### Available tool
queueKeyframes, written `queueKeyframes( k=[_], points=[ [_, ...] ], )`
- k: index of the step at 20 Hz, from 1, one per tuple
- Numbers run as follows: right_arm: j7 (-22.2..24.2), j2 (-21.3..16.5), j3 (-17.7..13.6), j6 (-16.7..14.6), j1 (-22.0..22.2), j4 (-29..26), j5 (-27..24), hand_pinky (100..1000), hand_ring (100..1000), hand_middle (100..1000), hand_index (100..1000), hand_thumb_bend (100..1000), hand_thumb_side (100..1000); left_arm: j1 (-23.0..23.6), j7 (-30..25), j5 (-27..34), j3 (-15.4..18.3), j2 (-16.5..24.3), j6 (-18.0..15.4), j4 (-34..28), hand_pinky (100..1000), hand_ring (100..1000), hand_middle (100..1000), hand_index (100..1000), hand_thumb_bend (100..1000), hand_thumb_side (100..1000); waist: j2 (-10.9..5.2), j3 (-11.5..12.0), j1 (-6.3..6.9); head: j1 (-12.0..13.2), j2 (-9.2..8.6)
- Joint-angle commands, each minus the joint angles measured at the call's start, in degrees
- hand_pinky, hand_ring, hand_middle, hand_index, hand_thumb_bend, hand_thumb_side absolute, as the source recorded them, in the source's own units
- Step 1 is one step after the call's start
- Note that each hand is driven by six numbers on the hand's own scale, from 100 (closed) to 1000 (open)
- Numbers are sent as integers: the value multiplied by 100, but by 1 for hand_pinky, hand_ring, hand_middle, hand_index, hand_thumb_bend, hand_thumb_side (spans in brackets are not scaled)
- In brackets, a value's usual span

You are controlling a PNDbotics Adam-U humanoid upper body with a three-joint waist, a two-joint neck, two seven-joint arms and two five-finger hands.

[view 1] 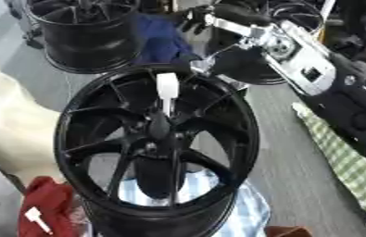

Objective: Pull the pin out of the wheel hub.

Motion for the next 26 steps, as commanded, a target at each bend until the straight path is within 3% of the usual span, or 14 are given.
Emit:
queueKeyframes(
  k=[1, 6, 20, 26],
  points=[
    [527, 151, -246, -160, -177, 286, 183, 806, 866, 873, 986, 283, 478, -78, -6, 19, 7, 57, -17, -85, 588, 588, 591, 787, 100, 623, -37, 24, 32, -22, -73],
    [647, 404, -337, -279, -162, 660, 584, 809, 869, 876, 987, 282, 489, -94, -6, 23, 5, 32, 0, -99, 588, 588, 591, 788, 100, 623, -35, 67, 42, -66, -136],
    [348, 711, -587, -493, -131, 1246, 1843, 832, 878, 873, 982, 277, 508, -118, -36, 26, -23, -8, 20, -126, 588, 588, 590, 788, 100, 623, -21, 120, 67, -198, -314],
    [343, 802, -632, -553, -91, 1369, 1975, 820, 856, 834, 961, 270, 527, -126, -41, 24, -26, -11, 11, -125, 588, 588, 590, 788, 100, 622, -11, 127, 76, -252, -427]
  ],
)
